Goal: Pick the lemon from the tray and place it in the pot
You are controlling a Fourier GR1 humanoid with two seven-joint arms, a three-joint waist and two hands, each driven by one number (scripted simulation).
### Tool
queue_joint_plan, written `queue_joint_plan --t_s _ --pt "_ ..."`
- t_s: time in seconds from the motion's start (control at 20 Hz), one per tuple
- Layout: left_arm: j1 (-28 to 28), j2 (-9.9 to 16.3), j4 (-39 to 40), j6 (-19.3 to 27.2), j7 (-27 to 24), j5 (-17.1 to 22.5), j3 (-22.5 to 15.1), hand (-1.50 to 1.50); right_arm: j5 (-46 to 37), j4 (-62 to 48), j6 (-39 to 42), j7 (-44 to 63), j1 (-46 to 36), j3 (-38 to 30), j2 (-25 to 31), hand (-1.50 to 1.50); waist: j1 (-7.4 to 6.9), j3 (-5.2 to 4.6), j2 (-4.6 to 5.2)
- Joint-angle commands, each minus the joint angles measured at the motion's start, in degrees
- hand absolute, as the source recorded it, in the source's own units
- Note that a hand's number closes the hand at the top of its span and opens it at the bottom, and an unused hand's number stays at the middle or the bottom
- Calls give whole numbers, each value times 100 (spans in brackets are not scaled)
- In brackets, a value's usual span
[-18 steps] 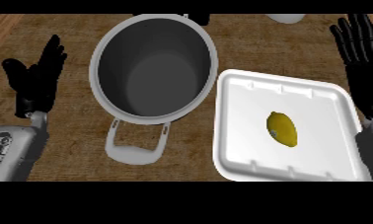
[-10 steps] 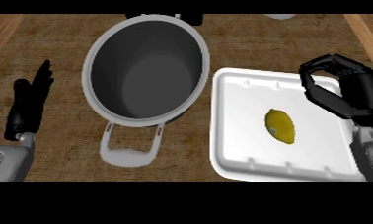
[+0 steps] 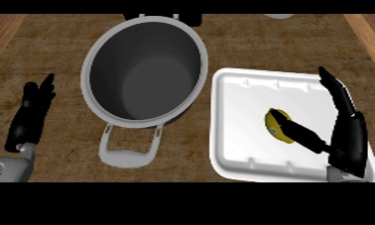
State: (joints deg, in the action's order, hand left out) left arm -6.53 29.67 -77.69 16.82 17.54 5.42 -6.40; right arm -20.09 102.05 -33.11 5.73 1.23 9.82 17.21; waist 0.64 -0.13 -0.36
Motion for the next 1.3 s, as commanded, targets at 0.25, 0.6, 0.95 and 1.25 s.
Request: queue_joint_plan --t_s 0.25,0.6,0.95,1.25 --pt "192 -124 -98 73 69 -160 -79 0 -1634 1600 1583 3094 519 451 1149 -150 11 -21 -3" --pt "13 -51 -133 -122 265 -100 -36 0 -717 2412 3982 5298 -298 514 1836 -150 -110 -20 35" --pt "-118 -96 -244 -69 480 -220 20 0 637 2357 5057 6654 -1015 620 1631 -150 -126 2 44" --pt "15 -282 -254 -79 320 -352 16 0 197 1830 4689 6820 -1205 969 1300 -150 -105 7 41"
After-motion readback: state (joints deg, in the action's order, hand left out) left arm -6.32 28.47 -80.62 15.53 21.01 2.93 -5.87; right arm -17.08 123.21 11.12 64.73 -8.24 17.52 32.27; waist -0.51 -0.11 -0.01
